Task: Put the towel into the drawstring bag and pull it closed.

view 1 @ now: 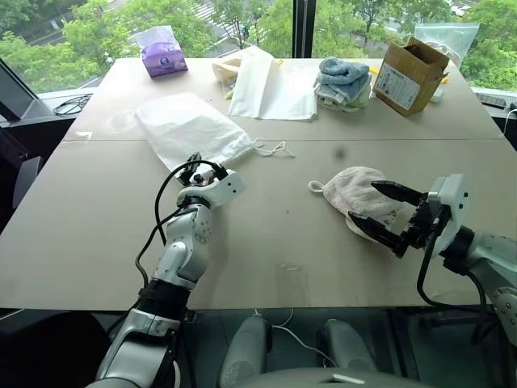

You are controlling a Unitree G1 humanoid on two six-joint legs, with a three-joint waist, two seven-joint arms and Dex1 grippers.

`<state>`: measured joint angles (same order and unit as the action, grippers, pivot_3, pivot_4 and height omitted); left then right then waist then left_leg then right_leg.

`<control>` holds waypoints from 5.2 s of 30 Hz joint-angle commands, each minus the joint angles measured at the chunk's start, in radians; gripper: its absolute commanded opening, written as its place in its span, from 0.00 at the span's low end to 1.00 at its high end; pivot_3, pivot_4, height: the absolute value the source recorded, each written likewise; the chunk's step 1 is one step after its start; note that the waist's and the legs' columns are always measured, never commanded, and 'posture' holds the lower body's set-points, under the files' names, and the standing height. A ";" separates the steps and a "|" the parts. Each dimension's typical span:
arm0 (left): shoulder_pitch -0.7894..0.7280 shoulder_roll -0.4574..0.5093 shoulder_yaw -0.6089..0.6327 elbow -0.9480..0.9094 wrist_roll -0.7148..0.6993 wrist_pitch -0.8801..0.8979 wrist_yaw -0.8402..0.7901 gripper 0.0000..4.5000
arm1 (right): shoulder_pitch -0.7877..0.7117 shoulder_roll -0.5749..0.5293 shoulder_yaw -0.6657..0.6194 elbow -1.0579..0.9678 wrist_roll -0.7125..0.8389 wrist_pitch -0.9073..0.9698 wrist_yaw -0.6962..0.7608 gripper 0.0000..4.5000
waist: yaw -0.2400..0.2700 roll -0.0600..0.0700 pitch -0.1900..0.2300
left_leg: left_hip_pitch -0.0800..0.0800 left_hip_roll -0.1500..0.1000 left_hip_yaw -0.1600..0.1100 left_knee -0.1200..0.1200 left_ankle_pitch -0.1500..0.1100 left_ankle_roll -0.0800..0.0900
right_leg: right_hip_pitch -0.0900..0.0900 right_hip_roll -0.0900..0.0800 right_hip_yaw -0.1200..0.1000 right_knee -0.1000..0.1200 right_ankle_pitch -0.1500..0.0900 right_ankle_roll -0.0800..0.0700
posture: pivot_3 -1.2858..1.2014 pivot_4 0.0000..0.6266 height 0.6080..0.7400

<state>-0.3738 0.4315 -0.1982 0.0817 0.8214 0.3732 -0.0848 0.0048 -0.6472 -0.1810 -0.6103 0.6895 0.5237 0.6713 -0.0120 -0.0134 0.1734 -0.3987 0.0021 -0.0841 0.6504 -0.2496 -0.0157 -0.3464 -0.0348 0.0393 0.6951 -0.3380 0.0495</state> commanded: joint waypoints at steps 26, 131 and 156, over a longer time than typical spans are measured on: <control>-0.166 0.034 0.007 0.219 -0.029 -0.018 0.150 0.83 | 0.014 0.011 -0.018 -0.035 -0.005 -0.026 -0.013 1.00 | 0.000 0.000 0.000 | 0.000 0.000 0.000 0.000 0.000 0.000 | 0.000 0.000 0.000 0.000 0.000 0.000 | 0.52 0.24 1.00; -0.335 -0.068 0.131 -0.185 -0.689 0.352 -0.323 0.00 | -0.300 0.528 -0.132 0.473 0.408 0.490 -0.603 0.69 | -0.034 -0.003 0.002 | -0.014 0.001 0.005 0.006 0.003 -0.005 | -0.022 0.002 0.006 0.015 0.000 0.000 | 0.52 0.24 1.00; -0.438 -0.132 0.401 -0.213 -1.249 0.703 -0.456 0.00 | -0.450 0.539 -0.108 0.487 0.588 0.301 -0.412 0.00 | -0.033 -0.003 0.002 | -0.017 0.001 0.007 0.007 0.004 -0.005 | -0.026 0.002 0.007 0.017 0.000 0.000 | 0.52 0.24 1.00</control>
<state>-0.7782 0.2978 0.1586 -0.1061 -0.3842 1.0615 -0.5533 -0.4361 -0.1127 -0.3036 -0.1170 1.2936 0.8496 0.2350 -0.0449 -0.0166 0.1752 -0.4161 0.0030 -0.0775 0.6570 -0.2461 -0.0211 -0.3727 -0.0330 0.0461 0.7116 -0.3377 0.0493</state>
